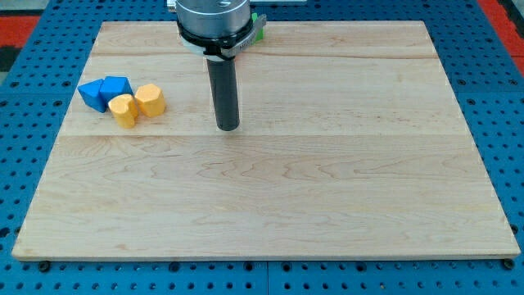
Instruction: Push the yellow heart and the yellow hexagon towards the red star
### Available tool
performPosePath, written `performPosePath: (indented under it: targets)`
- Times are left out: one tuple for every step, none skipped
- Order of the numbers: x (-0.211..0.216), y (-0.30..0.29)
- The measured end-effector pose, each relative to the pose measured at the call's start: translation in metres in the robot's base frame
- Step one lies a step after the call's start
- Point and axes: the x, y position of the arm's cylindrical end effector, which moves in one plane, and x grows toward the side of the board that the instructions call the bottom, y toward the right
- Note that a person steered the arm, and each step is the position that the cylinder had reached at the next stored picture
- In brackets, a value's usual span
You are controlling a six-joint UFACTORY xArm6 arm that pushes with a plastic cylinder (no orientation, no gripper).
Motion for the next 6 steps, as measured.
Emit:
performPosePath:
  targets:
    - [0.0, 0.0]
    - [0.0, 0.004]
    - [0.0, 0.01]
    - [0.0, 0.017]
    - [-0.003, 0.047]
    - [-0.014, 0.081]
